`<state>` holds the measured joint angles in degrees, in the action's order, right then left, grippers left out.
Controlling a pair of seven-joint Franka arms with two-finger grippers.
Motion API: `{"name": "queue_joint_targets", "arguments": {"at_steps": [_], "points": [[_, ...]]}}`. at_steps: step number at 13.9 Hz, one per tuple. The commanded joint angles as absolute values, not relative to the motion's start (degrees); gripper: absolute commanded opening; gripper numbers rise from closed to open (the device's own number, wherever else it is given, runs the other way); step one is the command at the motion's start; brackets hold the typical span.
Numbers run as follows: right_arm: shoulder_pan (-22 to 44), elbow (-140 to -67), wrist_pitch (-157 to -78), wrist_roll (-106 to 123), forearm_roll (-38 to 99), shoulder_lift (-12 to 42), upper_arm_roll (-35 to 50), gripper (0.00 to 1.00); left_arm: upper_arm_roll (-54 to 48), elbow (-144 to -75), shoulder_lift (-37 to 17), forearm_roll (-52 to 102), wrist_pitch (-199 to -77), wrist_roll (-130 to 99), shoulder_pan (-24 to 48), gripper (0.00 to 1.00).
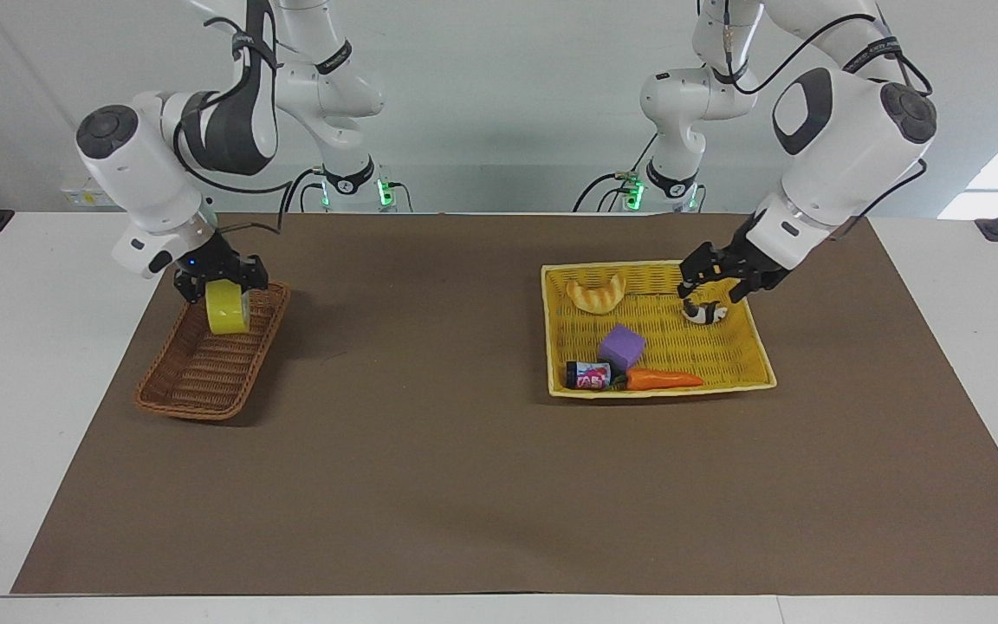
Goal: Move tape to another basket
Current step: 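Carry the tape with the right gripper while the left gripper withdraws, then lower the tape into the wicker basket and open the right gripper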
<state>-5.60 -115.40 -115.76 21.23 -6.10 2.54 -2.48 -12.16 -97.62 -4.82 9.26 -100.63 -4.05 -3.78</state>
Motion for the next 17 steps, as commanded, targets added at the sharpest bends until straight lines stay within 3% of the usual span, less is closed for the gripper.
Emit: {"name": "queue_joint_targets", "arguments": {"at_steps": [1, 7, 11, 17], "points": [[-6.1, -115.0, -118.7, 23.8, -14.2, 3.6, -2.1, 0.00, -12.7, -95.1, -3.4, 4.5, -95.5, -1.6, -5.5, 1.00], [-5.5, -115.9, -124.3, 25.0, -24.8, 7.3, -2.1, 0.00, -9.4, -86.4, -3.1, 0.4, -83.3, 4.1, -5.5, 1.00], [-5.4, -116.7, -125.9, 24.3, -26.0, 9.5, -2.0, 0.00, -9.3, -90.5, 1.7, 1.0, -84.5, 4.3, -5.4, 1.00], [-5.4, -120.8, -129.8, 24.1, -27.1, 9.6, -2.1, 0.00, -9.2, -90.4, 1.6, 1.0, -85.3, 4.4, -5.5, 1.00]]}}
